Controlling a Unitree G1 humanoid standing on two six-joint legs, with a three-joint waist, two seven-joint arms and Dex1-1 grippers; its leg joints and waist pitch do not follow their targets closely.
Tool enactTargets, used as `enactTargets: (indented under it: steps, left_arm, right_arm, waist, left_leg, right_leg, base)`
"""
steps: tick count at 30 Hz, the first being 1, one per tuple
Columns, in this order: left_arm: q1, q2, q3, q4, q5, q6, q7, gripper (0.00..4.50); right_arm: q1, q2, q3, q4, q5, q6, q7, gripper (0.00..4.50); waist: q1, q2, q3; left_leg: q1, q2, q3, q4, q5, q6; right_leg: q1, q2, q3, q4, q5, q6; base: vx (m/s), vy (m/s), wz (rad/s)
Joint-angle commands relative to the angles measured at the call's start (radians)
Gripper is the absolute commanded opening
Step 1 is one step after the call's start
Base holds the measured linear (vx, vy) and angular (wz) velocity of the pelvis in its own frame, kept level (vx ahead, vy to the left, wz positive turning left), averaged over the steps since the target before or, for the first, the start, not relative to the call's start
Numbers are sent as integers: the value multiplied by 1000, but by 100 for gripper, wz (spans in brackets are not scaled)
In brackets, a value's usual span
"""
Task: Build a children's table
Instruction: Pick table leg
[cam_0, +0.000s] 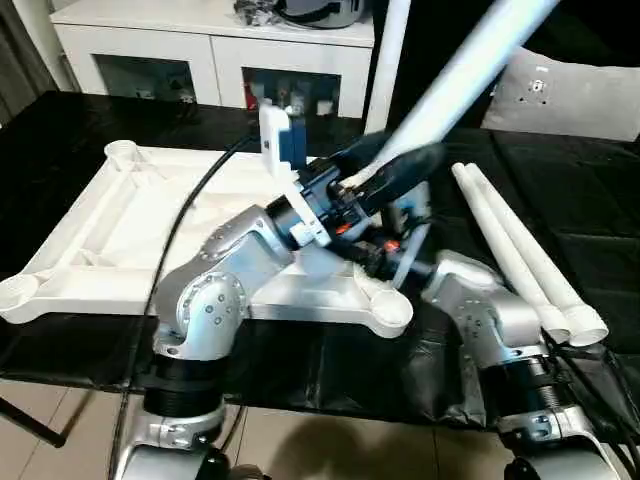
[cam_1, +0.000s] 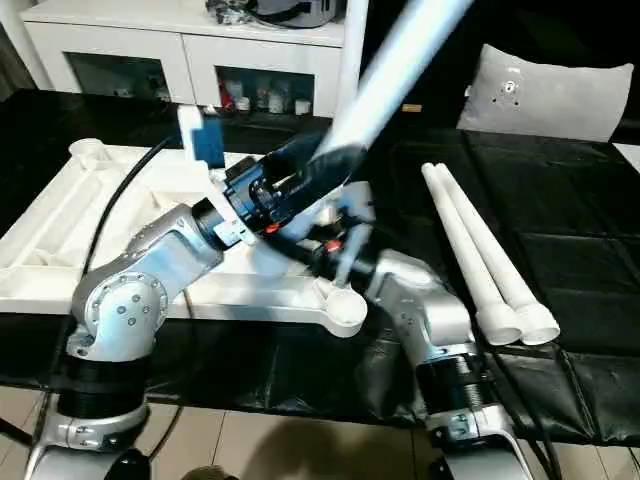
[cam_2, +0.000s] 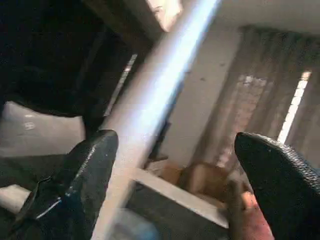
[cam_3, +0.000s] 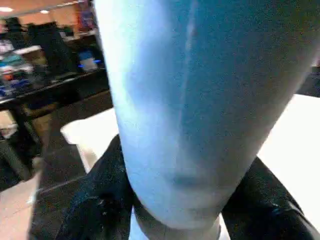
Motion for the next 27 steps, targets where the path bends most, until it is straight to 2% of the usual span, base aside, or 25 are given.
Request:
enactTargets:
  steps: [1,2,3,5,6,7,8,9,11,12,14,15,16,17,18,20,22,23,27]
  left_arm:
    - [-4,-2,19,-11,-12,-12,8,450]
    - [-2,-2,48,-11,-29,-19,9,450]
    - [-2,1,56,-11,-32,-18,7,450]
    - [2,37,57,1,2,-23,0,450]
    - [7,104,28,28,79,-41,-15,450]
    - [10,134,11,38,113,-50,-24,450]
    - [12,150,1,43,131,-56,-29,450]
    - [16,188,-25,55,174,-67,-45,450]
    - [31,270,-86,82,262,-104,-95,450]
    - [38,305,-112,93,293,-116,-120,450]
    - [45,348,-151,109,337,-140,-151,433]
    - [51,419,-230,156,427,-200,-204,416]
    - [51,424,-236,160,434,-205,-208,416]
    - [51,463,-285,200,489,-250,-245,410]
    - [50,478,-307,222,514,-273,-264,395]
    - [41,503,-352,290,560,-325,-315,380]
    - [23,505,-372,376,587,-386,-367,361]
    - [20,504,-374,389,589,-391,-376,361]
    - [-10,493,-399,532,599,-462,-455,315]
  right_arm:
    - [9,-15,4,-16,-18,18,-4,188]
    - [24,-26,15,-28,-35,13,-9,188]
    - [27,-27,14,-28,-43,3,-18,188]
    - [32,-34,8,-24,-72,-26,-55,188]
    - [34,-49,0,-24,-100,-28,-100,188]
    - [34,-57,-2,-26,-112,-28,-118,188]
    - [35,-61,-2,-27,-119,-28,-126,188]
    - [37,-76,-1,-38,-132,-11,-143,188]
    - [41,-105,-9,-77,-141,57,-174,188]
    - [46,-116,-11,-98,-143,74,-178,188]
    - [53,-126,-15,-122,-144,96,-183,188]
    - [68,-141,-23,-155,-146,113,-190,188]
    - [70,-142,-24,-157,-145,115,-190,188]
    - [80,-151,-29,-172,-142,118,-191,188]
    - [85,-155,-30,-177,-140,116,-191,188]
    - [99,-163,-36,-190,-127,116,-188,188]
    - [113,-170,-43,-214,-116,124,-184,188]
    - [116,-171,-44,-219,-112,124,-179,188]
    - [141,-167,-69,-252,-97,125,-186,188]
  waist:
    - [-4,-3,-70]
    - [-3,1,-71]
    - [-4,-2,-71]
    - [-4,1,-72]
    - [-8,4,-71]
    - [-7,6,-70]
    - [-9,6,-70]
    - [-8,13,-72]
    - [-6,13,-73]
    - [-8,19,-73]
    - [-8,17,-75]
    - [-8,20,-74]
    - [-5,19,-73]
    - [-5,18,-73]
    - [-7,24,-73]
    - [-8,23,-71]
    - [-6,30,-72]
    - [-7,27,-74]
    - [-6,28,-75]
  left_leg:
    - [1,40,-2,-64,-104,25]
    - [-1,39,-3,-64,-99,21]
    - [0,38,-2,-64,-99,18]
    - [2,39,-4,-65,-103,15]
    - [3,38,-4,-67,-106,12]
    - [7,39,-6,-69,-115,11]
    - [8,39,-5,-69,-118,7]
    - [10,39,-5,-68,-122,-1]
    - [13,39,-10,-70,-108,-1]
    - [14,38,-7,-69,-112,-5]
    - [14,39,-5,-69,-118,-7]
    - [12,39,-6,-69,-118,-9]
    - [13,38,-8,-71,-122,-5]
    - [12,38,-7,-71,-124,-5]
    - [14,38,-7,-72,-134,-9]
    - [13,35,-6,-72,-149,-15]
    - [15,38,-7,-73,-162,-23]
    - [14,38,-7,-73,-164,-28]
    - [14,40,-6,-73,-164,-24]
  right_leg:
    - [64,-77,48,-73,-208,-146]
    - [66,-78,48,-72,-208,-140]
    - [65,-77,48,-74,-206,-138]
    - [63,-76,48,-73,-213,-130]
    - [62,-74,47,-73,-218,-124]
    - [58,-72,47,-77,-239,-104]
    - [58,-72,48,-74,-240,-103]
    - [58,-72,49,-73,-228,-107]
    - [59,-68,49,-69,-193,-100]
    - [56,-69,50,-67,-172,-106]
    - [59,-71,52,-65,-160,-118]
    - [59,-72,51,-63,-157,-120]
    - [57,-71,51,-68,-165,-116]
    - [59,-73,52,-67,-168,-111]
    - [56,-73,52,-70,-178,-108]
    - [57,-74,53,-74,-205,-107]
    - [55,-77,52,-76,-222,-111]
    - [59,-78,53,-71,-208,-116]
    - [57,-80,53,-68,-187,-138]
  base:
    - [0,0,0]
    - [0,0,0]
    - [0,0,0]
    - [0,0,0]
    - [0,0,0]
    - [0,0,0]
    - [0,0,0]
    - [0,0,0]
    - [0,0,0]
    - [0,0,0]
    - [0,0,0]
    - [0,0,0]
    - [0,0,0]
    - [0,0,0]
    - [0,0,0]
    - [0,0,0]
    - [0,0,0]
    - [0,0,0]
    - [0,0,0]
